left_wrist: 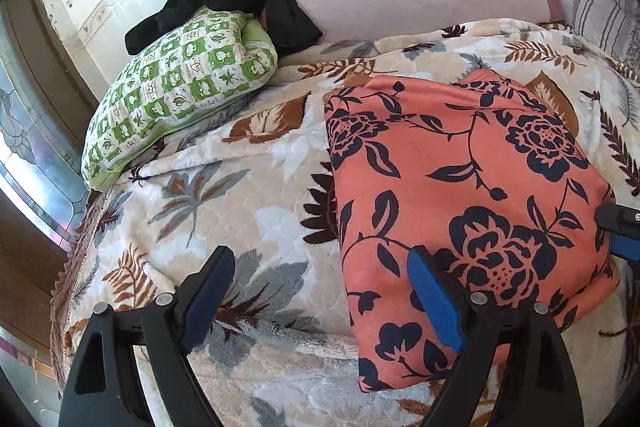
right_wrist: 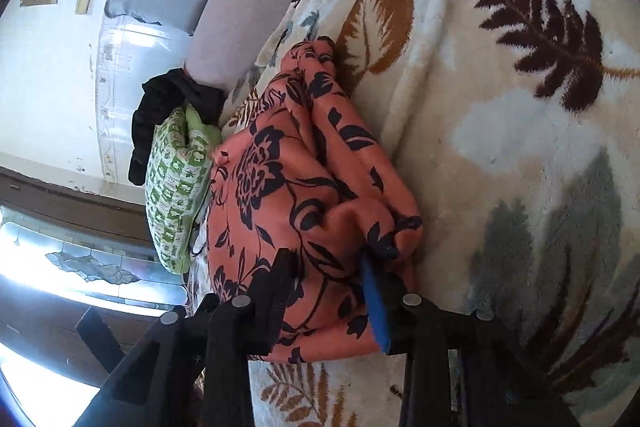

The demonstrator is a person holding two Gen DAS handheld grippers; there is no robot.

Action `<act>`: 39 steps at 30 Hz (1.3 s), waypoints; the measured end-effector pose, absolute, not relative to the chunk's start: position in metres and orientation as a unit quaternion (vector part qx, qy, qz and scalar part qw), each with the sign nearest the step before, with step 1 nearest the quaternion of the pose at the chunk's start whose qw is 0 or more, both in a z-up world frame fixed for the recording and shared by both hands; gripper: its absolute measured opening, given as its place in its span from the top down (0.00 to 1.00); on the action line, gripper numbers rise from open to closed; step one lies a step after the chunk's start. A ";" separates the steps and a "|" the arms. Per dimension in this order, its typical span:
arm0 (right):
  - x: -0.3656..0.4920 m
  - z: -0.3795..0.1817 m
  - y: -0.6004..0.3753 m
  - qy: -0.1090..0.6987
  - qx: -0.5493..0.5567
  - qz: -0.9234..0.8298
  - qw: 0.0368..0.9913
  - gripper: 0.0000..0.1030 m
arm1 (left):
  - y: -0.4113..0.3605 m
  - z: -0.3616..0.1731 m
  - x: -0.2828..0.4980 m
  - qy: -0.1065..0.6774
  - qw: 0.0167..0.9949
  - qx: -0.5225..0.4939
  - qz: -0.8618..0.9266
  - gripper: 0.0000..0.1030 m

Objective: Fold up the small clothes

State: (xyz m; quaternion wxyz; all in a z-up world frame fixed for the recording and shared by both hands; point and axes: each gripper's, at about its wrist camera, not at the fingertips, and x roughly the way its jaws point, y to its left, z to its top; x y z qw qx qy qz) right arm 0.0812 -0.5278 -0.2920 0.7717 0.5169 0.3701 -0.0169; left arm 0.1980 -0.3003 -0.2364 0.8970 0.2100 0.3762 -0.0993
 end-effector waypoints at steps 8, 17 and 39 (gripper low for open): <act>0.083 -0.288 -0.523 0.372 0.502 -0.024 0.780 0.62 | -0.297 -0.238 0.199 0.373 0.898 0.203 -0.117 0.14; 0.088 -0.281 -0.514 0.381 0.466 -0.037 0.798 0.62 | -0.289 -0.240 0.204 0.378 0.900 0.168 -0.137 0.14; 0.098 -0.277 -0.502 0.386 0.402 -0.019 0.830 0.51 | -0.280 -0.251 0.210 0.356 0.907 0.136 -0.178 0.12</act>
